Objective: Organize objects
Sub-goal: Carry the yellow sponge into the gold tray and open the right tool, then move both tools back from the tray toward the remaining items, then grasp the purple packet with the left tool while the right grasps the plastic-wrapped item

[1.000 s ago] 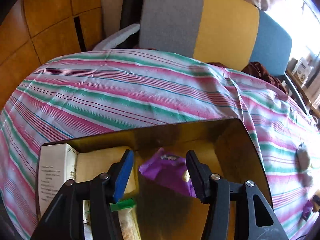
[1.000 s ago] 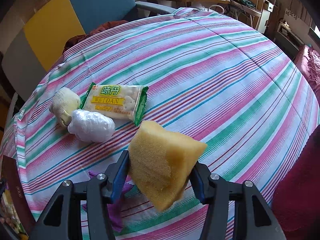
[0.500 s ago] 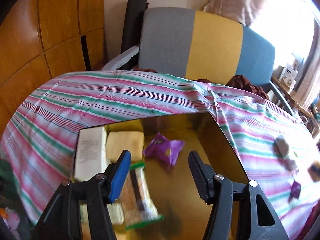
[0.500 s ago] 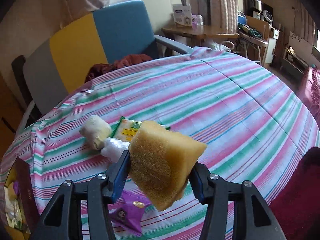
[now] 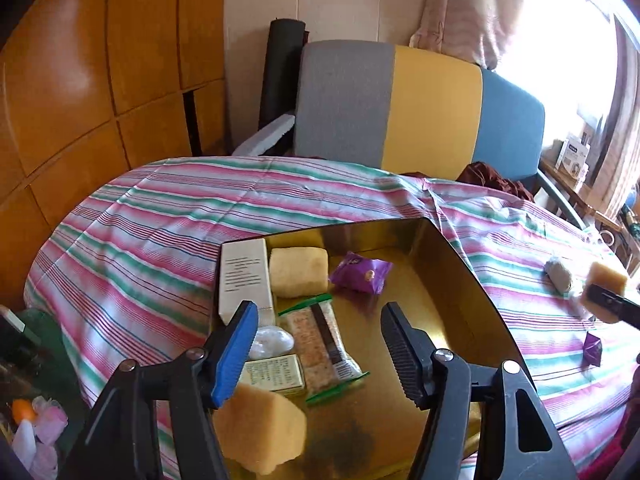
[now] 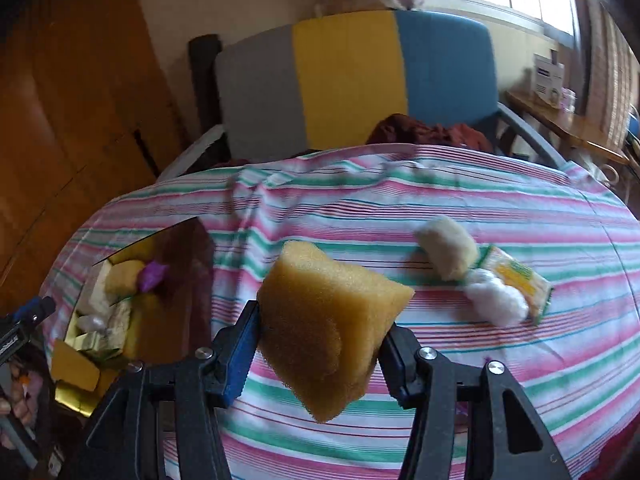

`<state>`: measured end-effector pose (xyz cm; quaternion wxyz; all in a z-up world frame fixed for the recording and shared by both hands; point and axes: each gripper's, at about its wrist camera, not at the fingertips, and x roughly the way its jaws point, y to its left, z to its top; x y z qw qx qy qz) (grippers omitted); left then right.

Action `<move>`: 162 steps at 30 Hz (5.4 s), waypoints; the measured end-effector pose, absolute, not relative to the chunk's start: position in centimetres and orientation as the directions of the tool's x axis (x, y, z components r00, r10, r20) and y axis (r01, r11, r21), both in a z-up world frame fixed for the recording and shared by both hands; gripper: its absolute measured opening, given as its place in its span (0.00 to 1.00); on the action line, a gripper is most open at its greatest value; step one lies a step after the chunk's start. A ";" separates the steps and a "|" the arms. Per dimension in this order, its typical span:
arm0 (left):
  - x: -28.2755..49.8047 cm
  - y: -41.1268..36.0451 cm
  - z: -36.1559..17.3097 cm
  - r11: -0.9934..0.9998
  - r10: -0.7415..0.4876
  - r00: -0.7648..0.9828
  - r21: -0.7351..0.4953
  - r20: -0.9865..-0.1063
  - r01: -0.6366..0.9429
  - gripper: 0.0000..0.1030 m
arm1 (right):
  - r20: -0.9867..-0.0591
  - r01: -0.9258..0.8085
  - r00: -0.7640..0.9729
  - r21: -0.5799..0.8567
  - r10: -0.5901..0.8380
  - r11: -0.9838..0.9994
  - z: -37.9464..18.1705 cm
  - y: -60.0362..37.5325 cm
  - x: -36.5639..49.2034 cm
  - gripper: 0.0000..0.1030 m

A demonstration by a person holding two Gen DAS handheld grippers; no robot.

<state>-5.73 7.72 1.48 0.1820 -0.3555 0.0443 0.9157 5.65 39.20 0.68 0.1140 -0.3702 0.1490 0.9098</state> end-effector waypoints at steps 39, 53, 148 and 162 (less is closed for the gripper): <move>-4.8 2.6 1.4 -0.954 0.274 -0.708 -0.091 -0.651 -0.285 0.76 | -0.804 0.021 -0.535 0.294 -0.259 -0.956 -4.2 23.2 -9.6 0.80; -4.3 3.8 1.7 -0.943 0.296 -0.699 -0.084 -0.651 -0.321 0.79 | -0.773 -0.090 -0.628 0.189 -0.091 -0.978 -0.9 29.1 -2.9 0.81; 5.2 37.8 -9.3 -0.443 0.598 -0.225 -0.084 -0.769 -0.892 0.33 | -0.833 -0.783 -0.534 0.425 0.141 -0.453 -6.1 57.2 18.4 0.77; 4.9 37.8 -9.5 -0.441 0.621 -0.213 -0.112 -0.754 -0.890 0.33 | -0.888 -0.577 -0.415 0.087 0.199 -0.812 -6.0 57.2 6.7 0.72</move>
